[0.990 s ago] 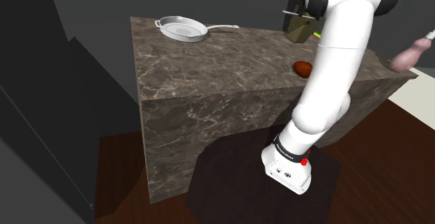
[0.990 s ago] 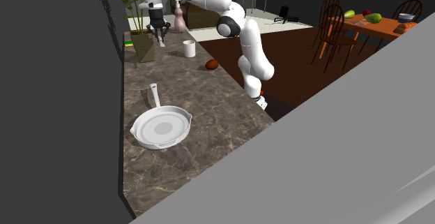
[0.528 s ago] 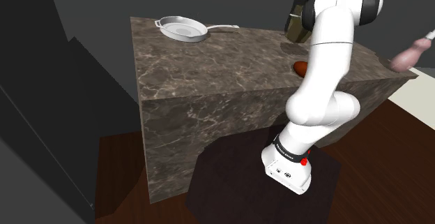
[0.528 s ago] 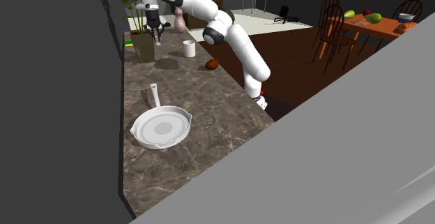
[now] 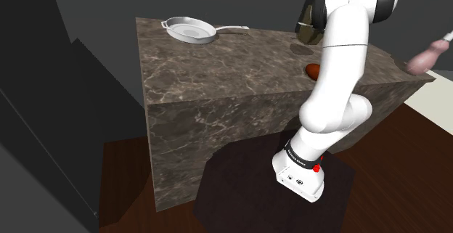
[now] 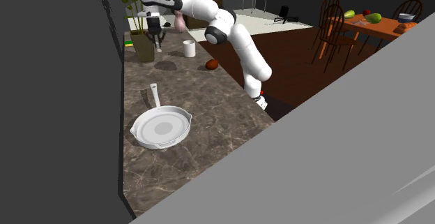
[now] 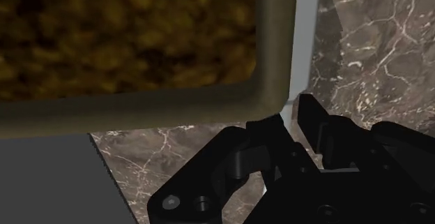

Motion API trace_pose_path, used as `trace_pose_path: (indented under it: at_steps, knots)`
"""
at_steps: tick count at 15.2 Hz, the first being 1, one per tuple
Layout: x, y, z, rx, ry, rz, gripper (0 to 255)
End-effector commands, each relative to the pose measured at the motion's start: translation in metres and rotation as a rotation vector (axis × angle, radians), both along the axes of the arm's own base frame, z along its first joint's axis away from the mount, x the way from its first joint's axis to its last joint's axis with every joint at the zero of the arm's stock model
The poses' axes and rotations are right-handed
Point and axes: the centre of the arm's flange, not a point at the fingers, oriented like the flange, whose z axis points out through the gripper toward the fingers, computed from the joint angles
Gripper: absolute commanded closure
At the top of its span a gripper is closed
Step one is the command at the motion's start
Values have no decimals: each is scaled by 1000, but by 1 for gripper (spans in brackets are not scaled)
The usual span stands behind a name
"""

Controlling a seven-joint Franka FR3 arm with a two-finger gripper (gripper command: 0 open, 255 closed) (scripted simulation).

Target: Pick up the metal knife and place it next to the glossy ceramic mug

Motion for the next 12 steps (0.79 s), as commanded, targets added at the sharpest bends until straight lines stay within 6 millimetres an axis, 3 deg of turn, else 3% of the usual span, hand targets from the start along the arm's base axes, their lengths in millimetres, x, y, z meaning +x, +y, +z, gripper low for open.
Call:
trace_pose_path:
  at_steps: [1,12]
  knots:
    - [0,0,-12,0,0,0,255]
    - [0,0,-70,0,0,0,255]
